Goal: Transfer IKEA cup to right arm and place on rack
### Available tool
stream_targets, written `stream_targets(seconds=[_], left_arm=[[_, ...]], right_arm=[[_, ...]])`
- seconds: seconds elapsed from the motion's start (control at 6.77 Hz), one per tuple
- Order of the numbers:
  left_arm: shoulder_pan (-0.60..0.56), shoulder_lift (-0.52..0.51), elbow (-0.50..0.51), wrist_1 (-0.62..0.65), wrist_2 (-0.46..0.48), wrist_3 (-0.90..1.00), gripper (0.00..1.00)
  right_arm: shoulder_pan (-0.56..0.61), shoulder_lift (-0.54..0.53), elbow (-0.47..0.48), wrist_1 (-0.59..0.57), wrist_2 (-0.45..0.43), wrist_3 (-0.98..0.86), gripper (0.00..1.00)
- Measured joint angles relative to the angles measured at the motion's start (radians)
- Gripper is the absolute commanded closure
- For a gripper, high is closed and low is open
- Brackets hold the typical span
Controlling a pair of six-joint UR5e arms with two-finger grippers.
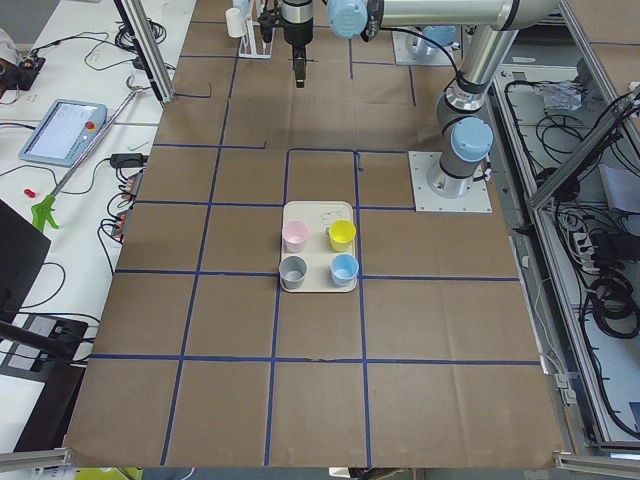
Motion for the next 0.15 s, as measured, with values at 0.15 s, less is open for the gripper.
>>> stream_targets(seconds=[0.15], left_arm=[[0.0, 0.001, 0.0, 0.0, 0.0, 0.0, 0.01]], right_arm=[[0.0, 0.0, 0.0, 0.0, 0.0, 0.0, 0.0]])
